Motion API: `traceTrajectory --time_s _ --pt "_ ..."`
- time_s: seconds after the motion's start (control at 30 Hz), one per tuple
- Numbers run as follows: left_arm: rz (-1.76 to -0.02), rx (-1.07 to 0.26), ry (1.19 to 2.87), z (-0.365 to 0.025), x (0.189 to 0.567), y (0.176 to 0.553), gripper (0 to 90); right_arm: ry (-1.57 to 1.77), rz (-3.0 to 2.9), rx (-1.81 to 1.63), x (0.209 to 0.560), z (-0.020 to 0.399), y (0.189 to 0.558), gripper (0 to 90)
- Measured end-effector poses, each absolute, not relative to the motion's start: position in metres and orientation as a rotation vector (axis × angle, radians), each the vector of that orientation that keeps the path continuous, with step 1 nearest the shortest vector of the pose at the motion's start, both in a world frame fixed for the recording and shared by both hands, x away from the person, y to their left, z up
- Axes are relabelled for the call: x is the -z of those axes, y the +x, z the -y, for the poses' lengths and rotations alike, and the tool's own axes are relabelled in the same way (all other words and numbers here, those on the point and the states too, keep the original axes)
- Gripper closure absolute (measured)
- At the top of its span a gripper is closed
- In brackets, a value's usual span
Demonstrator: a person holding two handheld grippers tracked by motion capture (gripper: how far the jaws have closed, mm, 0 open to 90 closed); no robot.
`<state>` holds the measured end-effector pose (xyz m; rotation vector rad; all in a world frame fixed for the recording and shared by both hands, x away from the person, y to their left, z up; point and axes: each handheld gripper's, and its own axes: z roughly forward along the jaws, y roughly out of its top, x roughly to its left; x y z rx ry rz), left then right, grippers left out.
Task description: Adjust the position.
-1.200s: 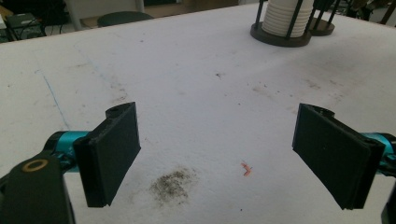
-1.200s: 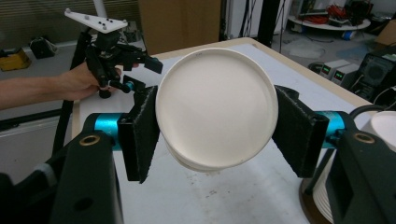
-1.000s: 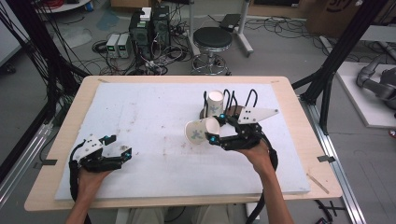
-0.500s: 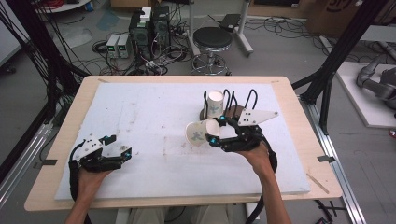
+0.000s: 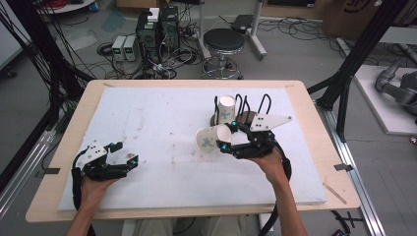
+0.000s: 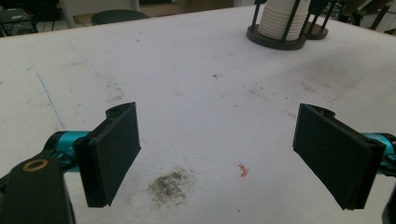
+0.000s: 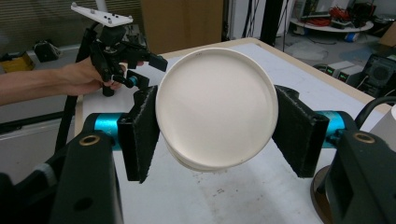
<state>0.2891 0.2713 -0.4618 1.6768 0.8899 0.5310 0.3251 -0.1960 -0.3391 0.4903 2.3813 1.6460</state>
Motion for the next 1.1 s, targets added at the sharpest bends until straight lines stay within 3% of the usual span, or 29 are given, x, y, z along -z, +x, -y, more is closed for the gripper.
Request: traceTrajectory --time_s 0.23,0.63,1.1 --pt "-0.823 -0.477 1.631 -0.276 0.442 0.295 15.5 0.484 -2.388 -1.690 0.339 0.196 0.331 37.2" --pt "-0.563 -0.272 1.746 -0.262 0.397 0.321 15.1 0.419 -2.425 -1.747 0.335 0.189 0.341 37.2" --pt "-0.394 -0.180 1.782 -0.220 0.386 0.335 15.1 0.354 -2.468 -1.810 0.339 0.184 0.350 37.3"
